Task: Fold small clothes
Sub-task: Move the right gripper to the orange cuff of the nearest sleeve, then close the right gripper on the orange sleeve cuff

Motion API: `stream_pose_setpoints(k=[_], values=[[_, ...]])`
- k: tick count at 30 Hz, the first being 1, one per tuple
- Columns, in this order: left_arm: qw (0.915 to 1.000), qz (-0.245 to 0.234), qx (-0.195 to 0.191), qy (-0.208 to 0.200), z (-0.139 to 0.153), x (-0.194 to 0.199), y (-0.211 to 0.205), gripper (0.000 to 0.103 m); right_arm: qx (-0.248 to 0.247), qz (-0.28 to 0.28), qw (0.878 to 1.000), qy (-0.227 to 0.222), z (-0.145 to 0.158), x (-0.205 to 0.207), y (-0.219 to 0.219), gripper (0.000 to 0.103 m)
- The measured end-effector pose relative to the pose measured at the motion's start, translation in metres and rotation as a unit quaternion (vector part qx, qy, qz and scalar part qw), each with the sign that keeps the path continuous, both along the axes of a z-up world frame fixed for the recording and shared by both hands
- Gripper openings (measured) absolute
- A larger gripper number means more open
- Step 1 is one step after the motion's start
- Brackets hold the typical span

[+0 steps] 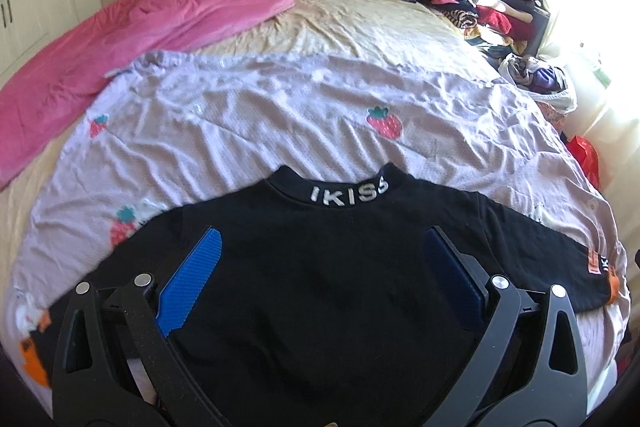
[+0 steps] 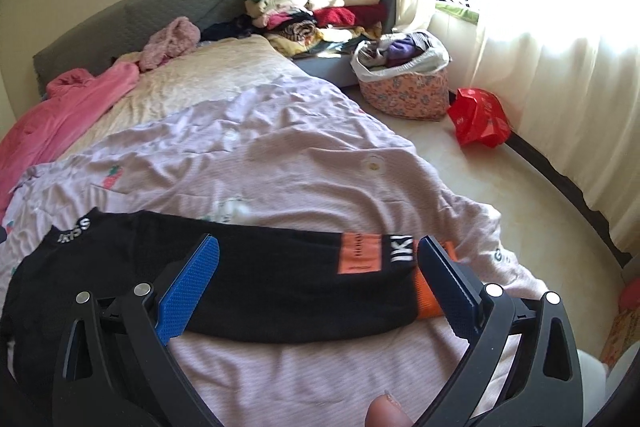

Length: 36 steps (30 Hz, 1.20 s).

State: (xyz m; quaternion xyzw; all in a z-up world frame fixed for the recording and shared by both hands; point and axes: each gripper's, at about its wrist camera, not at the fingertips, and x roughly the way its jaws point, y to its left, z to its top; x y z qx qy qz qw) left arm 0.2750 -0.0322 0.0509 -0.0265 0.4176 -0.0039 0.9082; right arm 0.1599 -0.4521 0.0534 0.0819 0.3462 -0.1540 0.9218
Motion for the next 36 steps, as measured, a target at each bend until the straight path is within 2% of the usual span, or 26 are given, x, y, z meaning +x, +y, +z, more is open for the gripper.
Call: stream_pose_setpoints(k=[3,9,13,19,24,27,28,30,33,35,36], values=[[0.9998,-0.004,0.004,0.017,-0.023,0.005,-0.006,0.095,-0.007,-0.016,1.0,0.01,-0.008,0.004,-0.018,0.099],[0.9989,-0.02,-0.005,0.042,-0.06,0.008,-0.017,0.095,0.008,-0.04,0.998,0.043,-0.035,0.008,-0.051,0.099],[0.9978,-0.038,-0.005,0.054,-0.079,0.007,-0.029,0.095,0.023,-0.05,0.997,0.048,-0.047,0.004,-0.065,0.099],[0.9972,-0.046,-0.006,0.058,-0.092,0.008,-0.031,0.095,0.041,-0.057,0.996,0.053,-0.06,0.003,-0.078,0.098],[0.9964,-0.062,0.03,0.05,-0.098,0.003,-0.035,0.095,0.038,-0.067,0.995,0.064,-0.07,0.005,-0.087,0.098],[0.9961,-0.067,0.018,0.053,-0.099,0.003,-0.032,0.095,0.034,-0.077,0.994,0.071,-0.076,0.008,-0.092,0.098],[0.9961,-0.068,0.017,0.054,-0.1,0.003,-0.031,0.095,0.034,-0.078,0.994,0.072,-0.077,0.009,-0.094,0.096],[0.996,-0.068,0.012,0.056,-0.1,0.002,-0.03,0.095,0.038,-0.09,0.992,0.078,-0.083,0.01,-0.101,0.083],[0.9963,-0.067,0.008,0.053,-0.099,0.0,-0.028,0.095,0.076,-0.107,0.988,0.082,-0.094,0.01,-0.117,0.069],[0.9967,-0.063,0.01,0.05,-0.098,-0.001,-0.027,0.095,0.091,-0.113,0.985,0.09,-0.102,0.011,-0.123,0.051],[0.9968,-0.061,0.007,0.05,-0.097,-0.001,-0.026,0.095,0.113,-0.103,0.984,0.087,-0.106,0.011,-0.126,0.043]])
